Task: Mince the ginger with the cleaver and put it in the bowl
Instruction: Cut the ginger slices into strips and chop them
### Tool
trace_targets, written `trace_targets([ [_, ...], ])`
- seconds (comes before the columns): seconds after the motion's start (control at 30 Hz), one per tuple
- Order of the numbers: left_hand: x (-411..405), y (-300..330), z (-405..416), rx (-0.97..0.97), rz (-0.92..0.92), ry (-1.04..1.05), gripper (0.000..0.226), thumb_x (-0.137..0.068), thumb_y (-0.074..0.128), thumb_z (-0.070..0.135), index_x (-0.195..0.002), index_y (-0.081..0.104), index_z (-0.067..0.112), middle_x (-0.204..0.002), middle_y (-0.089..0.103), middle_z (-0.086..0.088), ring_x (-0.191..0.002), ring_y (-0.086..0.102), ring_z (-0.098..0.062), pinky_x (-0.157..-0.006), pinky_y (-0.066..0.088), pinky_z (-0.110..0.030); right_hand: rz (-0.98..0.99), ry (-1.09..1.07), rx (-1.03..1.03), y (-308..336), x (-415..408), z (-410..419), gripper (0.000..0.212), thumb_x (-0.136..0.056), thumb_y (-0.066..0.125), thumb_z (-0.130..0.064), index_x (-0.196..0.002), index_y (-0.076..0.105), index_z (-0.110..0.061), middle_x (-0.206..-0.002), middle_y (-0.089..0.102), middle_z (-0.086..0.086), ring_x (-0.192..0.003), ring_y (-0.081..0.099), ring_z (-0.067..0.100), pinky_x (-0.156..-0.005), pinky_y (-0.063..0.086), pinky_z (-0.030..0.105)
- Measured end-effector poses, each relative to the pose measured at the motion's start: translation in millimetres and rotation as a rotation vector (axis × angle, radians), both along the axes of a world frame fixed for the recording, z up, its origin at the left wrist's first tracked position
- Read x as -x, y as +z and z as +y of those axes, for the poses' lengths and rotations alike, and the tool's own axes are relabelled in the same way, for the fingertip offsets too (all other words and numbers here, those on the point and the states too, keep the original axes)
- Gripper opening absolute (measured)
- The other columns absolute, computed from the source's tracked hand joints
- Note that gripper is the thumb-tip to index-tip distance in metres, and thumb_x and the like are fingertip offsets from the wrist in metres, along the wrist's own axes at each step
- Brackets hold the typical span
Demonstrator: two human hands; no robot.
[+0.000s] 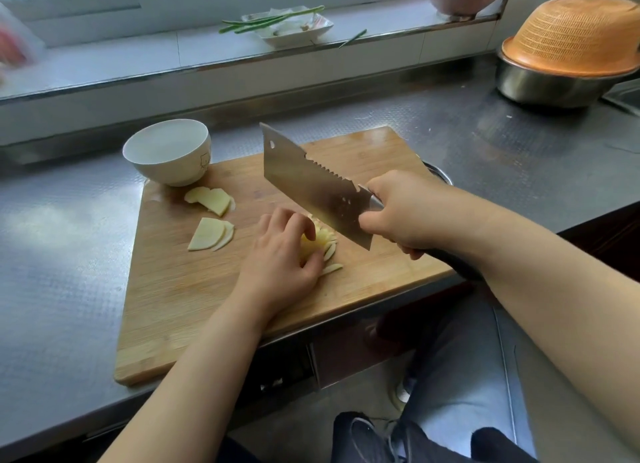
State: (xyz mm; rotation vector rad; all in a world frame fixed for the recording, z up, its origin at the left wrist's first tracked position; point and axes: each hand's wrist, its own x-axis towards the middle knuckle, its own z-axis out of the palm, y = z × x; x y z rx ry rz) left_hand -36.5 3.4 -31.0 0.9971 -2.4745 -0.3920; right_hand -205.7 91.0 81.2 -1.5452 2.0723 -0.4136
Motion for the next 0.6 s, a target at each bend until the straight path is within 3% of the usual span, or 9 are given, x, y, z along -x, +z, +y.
trace_targets([
  [0.13, 1, -1, 1, 0.003, 0.019, -0.008, 0.022, -0.084, 0.061, 0.036, -0.096, 0.048, 0.023, -0.112, 0.039, 0.007, -0.108, 0.035, -0.016, -0.093, 0.035, -0.031, 0.069, 0.019, -0.055, -2, -8, -2, 0.004, -0.095, 0.053, -0.019, -0.093, 0.057, -0.019, -0.066, 0.059, 0.005, -0.047, 0.056, 0.014, -0.043, 0.054, 0.025],
  [0.3, -3, -1, 0, -0.058, -0.030, -0.078, 0.043, -0.073, 0.054, 0.063, -0.096, 0.039, 0.030, -0.110, 0.033, 0.010, -0.106, 0.031, -0.015, -0.089, 0.039, -0.034, 0.104, 0.033, -0.116, 1, -12, -5, 0.010, -0.096, 0.051, -0.018, -0.103, 0.057, -0.013, -0.069, 0.061, 0.009, -0.049, 0.058, 0.016, -0.041, 0.050, 0.023],
  [0.43, 0, -1, 0, -0.067, -0.050, -0.060, 0.041, -0.075, 0.060, 0.055, -0.097, 0.038, 0.029, -0.112, 0.032, 0.009, -0.107, 0.029, -0.014, -0.093, 0.039, -0.036, 0.117, 0.050, -0.192, 4, -13, -15, 0.019, -0.097, 0.050, -0.014, -0.113, 0.056, -0.006, -0.083, 0.065, 0.017, -0.056, 0.059, 0.020, -0.043, 0.052, 0.026],
  [0.6, 4, -2, -1, -0.061, -0.043, -0.028, 0.034, -0.081, 0.060, 0.047, -0.101, 0.039, 0.028, -0.113, 0.035, 0.006, -0.109, 0.031, -0.015, -0.095, 0.039, -0.038, 0.123, 0.057, -0.238, 6, -13, -24, 0.013, -0.097, 0.049, -0.013, -0.104, 0.055, -0.005, -0.079, 0.063, 0.016, -0.054, 0.058, 0.020, -0.046, 0.054, 0.029],
])
